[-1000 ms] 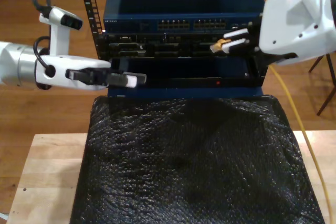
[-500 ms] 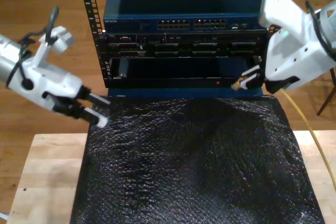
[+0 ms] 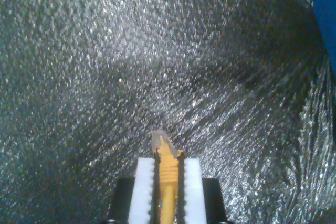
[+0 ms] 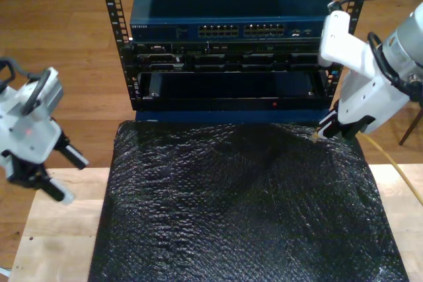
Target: Grab the cable and plug it in
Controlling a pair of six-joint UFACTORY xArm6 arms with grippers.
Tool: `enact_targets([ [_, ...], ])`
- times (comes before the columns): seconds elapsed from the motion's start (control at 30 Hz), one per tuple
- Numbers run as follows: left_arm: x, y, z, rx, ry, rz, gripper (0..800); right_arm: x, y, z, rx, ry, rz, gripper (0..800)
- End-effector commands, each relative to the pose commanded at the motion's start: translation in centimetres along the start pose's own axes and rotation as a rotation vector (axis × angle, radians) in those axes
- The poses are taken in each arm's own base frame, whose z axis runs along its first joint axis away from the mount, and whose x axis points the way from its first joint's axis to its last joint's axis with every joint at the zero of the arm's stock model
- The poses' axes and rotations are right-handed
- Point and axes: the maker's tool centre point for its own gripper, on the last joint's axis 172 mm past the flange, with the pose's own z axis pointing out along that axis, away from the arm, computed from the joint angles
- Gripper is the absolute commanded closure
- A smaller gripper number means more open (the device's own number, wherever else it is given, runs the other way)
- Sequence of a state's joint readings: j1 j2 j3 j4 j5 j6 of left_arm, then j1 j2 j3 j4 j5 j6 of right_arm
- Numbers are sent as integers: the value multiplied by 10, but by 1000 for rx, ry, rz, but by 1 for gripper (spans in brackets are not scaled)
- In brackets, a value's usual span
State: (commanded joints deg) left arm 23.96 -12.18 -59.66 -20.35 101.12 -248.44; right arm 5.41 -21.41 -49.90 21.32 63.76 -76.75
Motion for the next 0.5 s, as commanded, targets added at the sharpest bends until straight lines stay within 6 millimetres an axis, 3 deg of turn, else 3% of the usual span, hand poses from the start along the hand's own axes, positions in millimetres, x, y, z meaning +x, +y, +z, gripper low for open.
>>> enact_targets([
  [0.17,-33,16,-16,39,26,67,3,-3,-1,6,15,-6,6,800],
  [0.3,-57,44,-22,26,65,150,3,-4,-2,9,21,-9,6,800],
  [0.5,-113,87,-19,23,66,186,2,-5,-2,13,30,-13,11,800],
])
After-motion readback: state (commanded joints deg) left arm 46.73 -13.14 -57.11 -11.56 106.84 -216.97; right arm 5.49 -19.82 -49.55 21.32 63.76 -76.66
